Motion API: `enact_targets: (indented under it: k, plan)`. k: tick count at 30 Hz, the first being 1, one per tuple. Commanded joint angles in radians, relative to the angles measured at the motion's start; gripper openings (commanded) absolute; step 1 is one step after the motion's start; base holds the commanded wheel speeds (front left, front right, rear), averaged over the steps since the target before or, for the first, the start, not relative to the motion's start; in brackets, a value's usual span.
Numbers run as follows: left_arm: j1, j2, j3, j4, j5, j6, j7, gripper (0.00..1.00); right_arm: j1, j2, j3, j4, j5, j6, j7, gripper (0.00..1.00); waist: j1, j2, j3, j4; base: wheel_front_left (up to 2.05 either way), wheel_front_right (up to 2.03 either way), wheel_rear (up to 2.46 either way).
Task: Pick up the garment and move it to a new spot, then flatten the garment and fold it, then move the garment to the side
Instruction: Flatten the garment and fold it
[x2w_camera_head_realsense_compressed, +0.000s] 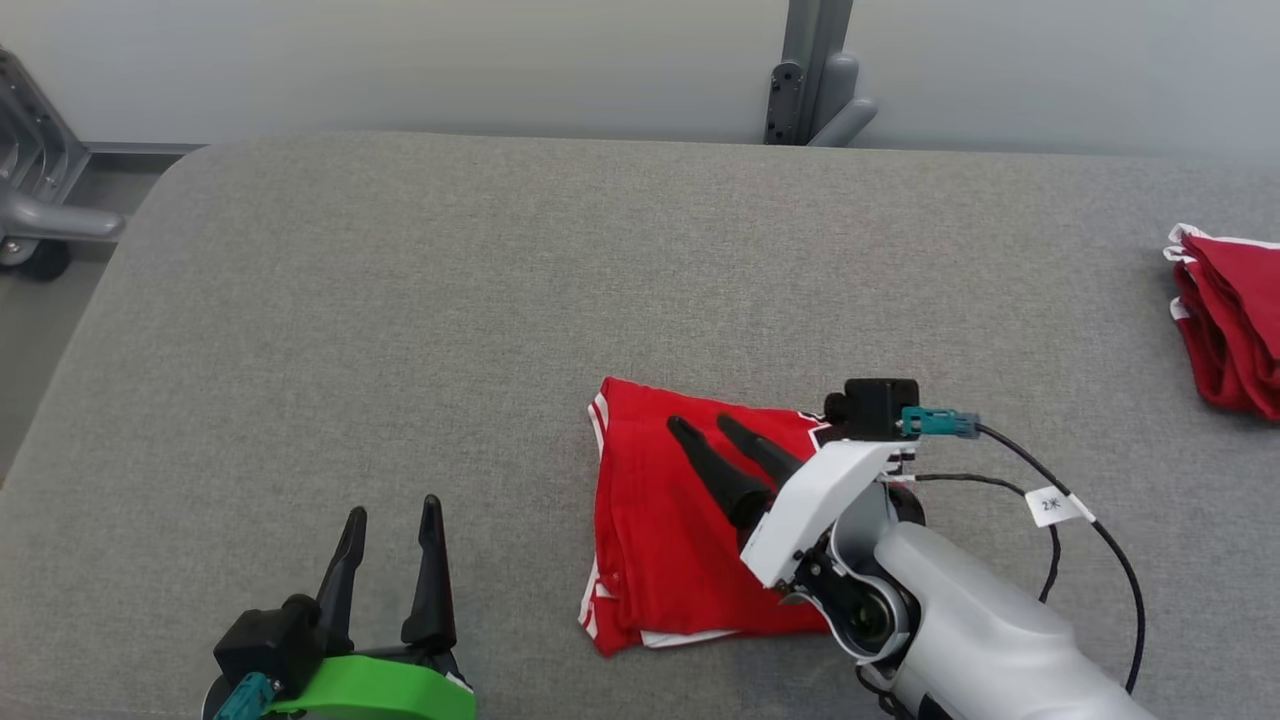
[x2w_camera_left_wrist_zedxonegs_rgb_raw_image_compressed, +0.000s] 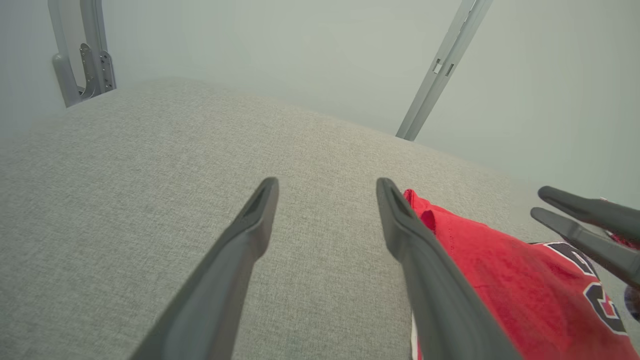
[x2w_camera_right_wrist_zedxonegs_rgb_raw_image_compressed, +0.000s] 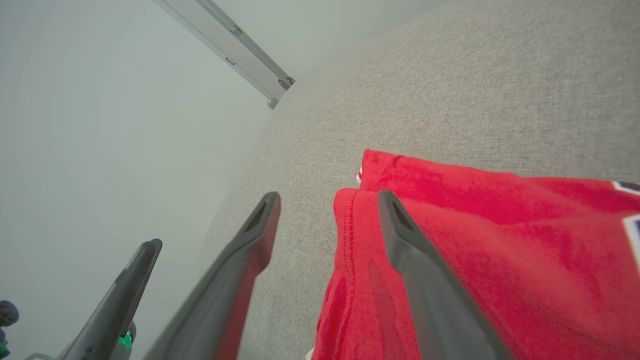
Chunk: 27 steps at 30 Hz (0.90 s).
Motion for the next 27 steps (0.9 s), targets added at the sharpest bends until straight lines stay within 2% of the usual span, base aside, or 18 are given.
enact_targets:
  k: [1,7,15,21,27]
  plan:
    - [0.002,-0.001,0.003,-0.002,0.006,-0.003,0.0,1.0,-0.012,-0.009,-0.001,-0.004,-0.013,0.0,-0.019,1.0,0.0,0.0061,-0.001,-0.008,0.0,0.0,0.0]
    - [0.003,-0.003,0.003,-0.003,0.014,-0.006,0.0,1.0,-0.006,-0.046,-0.014,-0.006,-0.054,0.0,-0.114,1.0,0.0,0.0061,-0.002,-0.035,0.0,0.0,0.0]
    - [0.0,-0.003,0.001,0.002,0.02,-0.008,0.0,1.0,0.034,-0.071,-0.069,-0.009,-0.161,0.0,-0.177,1.0,0.0,0.0061,-0.004,-0.057,0.0,0.0,0.0]
    - [0.008,-0.001,0.009,-0.002,0.027,-0.006,0.0,1.0,0.118,-0.06,-0.249,-0.056,-0.338,0.0,-0.181,1.0,0.0,0.0061,-0.009,-0.072,0.0,0.0,0.0]
    - [0.019,0.002,0.019,-0.007,0.033,-0.002,0.0,1.0,0.244,-0.024,-0.438,-0.157,-0.508,0.0,-0.182,1.0,0.0,0.0061,-0.019,-0.1,0.0,0.0,0.0]
